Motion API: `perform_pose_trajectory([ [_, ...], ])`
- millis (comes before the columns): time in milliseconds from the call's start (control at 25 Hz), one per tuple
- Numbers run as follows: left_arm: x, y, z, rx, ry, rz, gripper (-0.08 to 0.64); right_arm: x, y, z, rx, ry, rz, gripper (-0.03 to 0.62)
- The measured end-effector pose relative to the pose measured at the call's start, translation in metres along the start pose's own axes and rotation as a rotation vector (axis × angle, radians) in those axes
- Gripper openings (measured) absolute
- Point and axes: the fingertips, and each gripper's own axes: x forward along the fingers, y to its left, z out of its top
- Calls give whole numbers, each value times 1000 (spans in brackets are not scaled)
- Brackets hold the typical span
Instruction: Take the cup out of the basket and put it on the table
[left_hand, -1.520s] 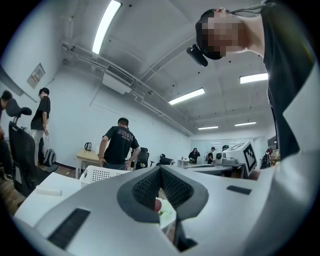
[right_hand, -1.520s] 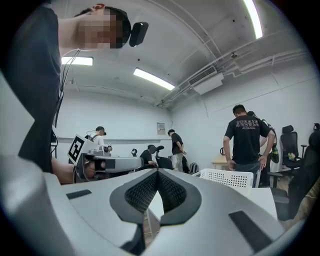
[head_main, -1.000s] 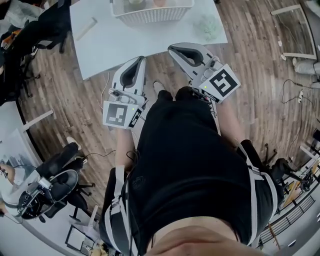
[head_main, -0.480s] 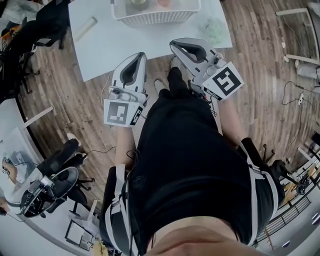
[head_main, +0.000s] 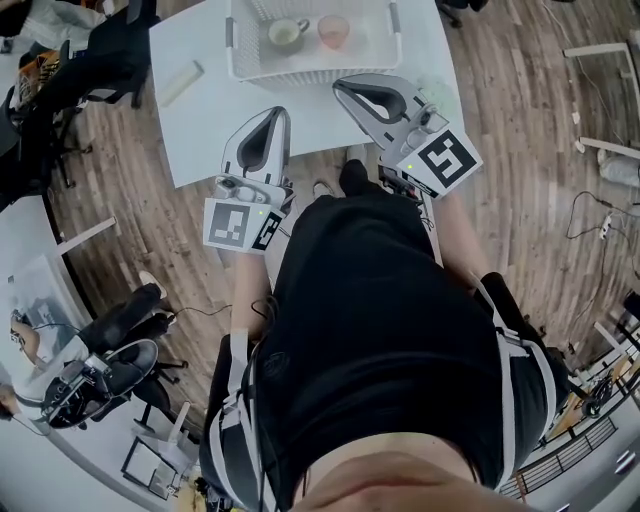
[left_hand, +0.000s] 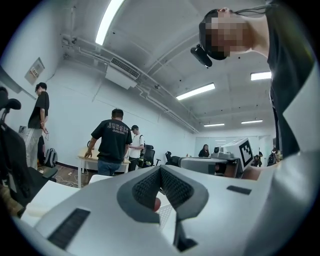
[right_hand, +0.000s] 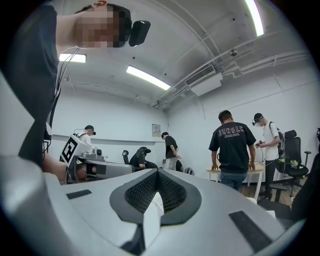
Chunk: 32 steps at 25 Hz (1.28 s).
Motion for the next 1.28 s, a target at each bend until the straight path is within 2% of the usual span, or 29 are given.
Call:
perform_pose_trajectory([
  [280,45,21,-5,-34,-3,39,17,17,-40,-13,23,20,55,18],
  [400,55,28,-3,-19,2,39,17,27,-48,-20,38,32,65,18],
  [560,57,40,-3,12,20,22,17,41,-53,-27,51,40,42,18],
  [1040,59,66,-5,11,40,-59,17,69,-60,-42,26,89,-13,18],
  [1280,59,79,-5,12,42,-91,17,94,-77,-38,12,72,-45,20],
])
